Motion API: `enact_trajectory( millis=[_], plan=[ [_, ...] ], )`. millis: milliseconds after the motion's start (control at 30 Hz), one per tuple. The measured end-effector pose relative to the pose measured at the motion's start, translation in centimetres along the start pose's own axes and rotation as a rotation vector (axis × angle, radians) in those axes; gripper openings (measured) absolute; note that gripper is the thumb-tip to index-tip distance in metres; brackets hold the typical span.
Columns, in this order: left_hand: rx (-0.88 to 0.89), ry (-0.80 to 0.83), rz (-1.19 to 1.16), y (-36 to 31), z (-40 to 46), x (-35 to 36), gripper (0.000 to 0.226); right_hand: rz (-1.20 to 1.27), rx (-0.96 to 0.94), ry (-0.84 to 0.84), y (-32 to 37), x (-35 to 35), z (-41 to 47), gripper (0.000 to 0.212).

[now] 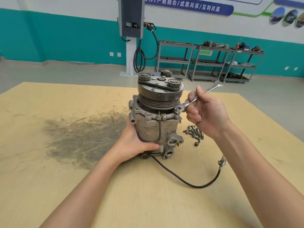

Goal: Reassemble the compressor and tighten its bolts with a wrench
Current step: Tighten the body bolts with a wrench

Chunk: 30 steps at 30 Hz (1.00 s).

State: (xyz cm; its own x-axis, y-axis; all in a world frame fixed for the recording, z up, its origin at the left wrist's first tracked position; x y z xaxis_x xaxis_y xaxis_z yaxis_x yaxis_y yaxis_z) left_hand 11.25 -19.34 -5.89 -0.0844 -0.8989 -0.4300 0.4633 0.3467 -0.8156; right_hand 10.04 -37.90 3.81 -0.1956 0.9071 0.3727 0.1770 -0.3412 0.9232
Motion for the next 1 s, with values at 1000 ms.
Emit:
enact_trajectory(
  millis=[1000],
  plan=[
    [0.001,0.006,-0.026,-0.5,-0.1,0.1,0.118,-0.581,-0.364,-0.319,1.9,1.0,-5.1,0.032]
  ],
)
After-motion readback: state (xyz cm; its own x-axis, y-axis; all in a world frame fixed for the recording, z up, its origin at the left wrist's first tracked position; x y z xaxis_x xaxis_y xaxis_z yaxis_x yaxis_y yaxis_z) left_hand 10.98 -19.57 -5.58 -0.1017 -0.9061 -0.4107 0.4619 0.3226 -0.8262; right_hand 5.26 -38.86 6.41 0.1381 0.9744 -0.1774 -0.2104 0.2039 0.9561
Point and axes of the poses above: each hand's wrist, its own z-axis towards the middle knuckle, its own x-axis out of the palm, y = z × x, the point moved 9 cm from there along z, towards the middle knuckle, and after that the axes turned 11 degrees about x, right-handed, at the moved point
